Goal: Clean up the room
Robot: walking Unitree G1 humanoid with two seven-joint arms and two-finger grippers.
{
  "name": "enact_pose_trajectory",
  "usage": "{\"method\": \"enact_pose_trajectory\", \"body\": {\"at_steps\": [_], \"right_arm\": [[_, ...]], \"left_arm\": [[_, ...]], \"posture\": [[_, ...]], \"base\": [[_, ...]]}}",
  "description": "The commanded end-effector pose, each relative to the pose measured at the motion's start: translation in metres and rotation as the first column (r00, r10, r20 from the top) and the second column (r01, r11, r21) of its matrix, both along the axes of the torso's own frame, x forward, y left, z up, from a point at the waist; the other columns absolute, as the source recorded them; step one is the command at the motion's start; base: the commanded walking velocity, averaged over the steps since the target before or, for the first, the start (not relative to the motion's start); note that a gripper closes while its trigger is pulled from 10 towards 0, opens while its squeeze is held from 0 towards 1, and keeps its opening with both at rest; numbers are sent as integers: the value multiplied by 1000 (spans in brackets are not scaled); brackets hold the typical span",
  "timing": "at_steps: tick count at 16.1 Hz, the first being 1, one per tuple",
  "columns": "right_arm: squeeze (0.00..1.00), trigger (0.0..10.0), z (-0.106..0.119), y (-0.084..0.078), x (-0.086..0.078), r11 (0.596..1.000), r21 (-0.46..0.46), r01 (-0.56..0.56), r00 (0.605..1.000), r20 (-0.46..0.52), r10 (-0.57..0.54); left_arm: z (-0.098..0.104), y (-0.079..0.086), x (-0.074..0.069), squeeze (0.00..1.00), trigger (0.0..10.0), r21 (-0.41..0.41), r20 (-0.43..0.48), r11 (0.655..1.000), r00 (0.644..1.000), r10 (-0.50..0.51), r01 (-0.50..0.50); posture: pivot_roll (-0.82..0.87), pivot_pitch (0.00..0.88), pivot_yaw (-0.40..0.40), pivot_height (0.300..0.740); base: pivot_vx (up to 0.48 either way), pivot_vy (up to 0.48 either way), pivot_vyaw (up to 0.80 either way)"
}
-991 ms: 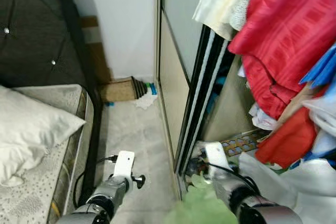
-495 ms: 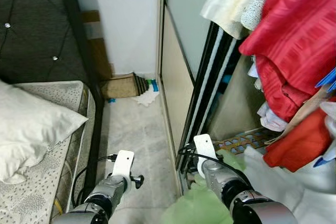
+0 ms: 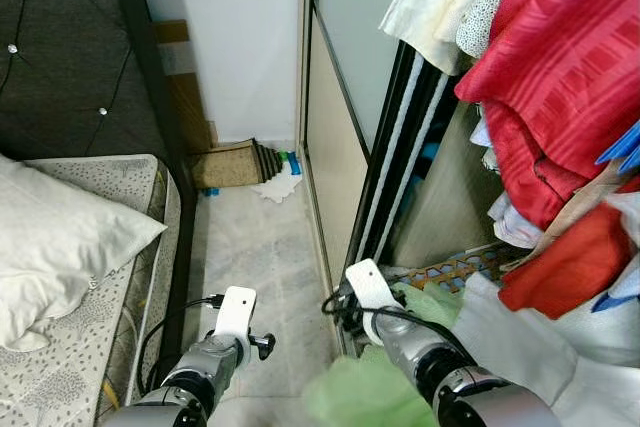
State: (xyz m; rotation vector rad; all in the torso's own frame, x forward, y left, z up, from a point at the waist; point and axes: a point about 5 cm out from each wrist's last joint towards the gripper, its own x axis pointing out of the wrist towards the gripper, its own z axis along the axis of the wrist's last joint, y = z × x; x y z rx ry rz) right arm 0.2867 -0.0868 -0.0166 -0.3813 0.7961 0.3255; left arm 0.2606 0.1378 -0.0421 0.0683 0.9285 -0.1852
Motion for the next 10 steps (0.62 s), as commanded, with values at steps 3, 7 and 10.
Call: {"method": "enact_pose_trajectory", "body": {"at_steps": [3, 7, 10], "right_arm": [[0, 10000, -8, 6, -10, 997, -48, -60, 998, -26, 59], [0, 10000, -6, 4, -8, 1000, -13, 2, 1000, -27, -3], [0, 10000, -7, 1, -8, 1000, -18, 17, 999, -33, -18]], "left_arm": [[0, 2, 1, 0, 10000, 10, 1, 1000, 1000, 3, -3], [0, 3, 0, 0, 10000, 11, -1, 1000, 1000, 7, -7], [1, 1, 1, 0, 10000, -22, 9, 1000, 1000, 19, -19]], "posture": [[-89, 13, -56, 740], [-81, 17, -62, 740], [-85, 20, -59, 740]], "base": [[0, 0, 800], [0, 0, 0], [0, 0, 0]]}}
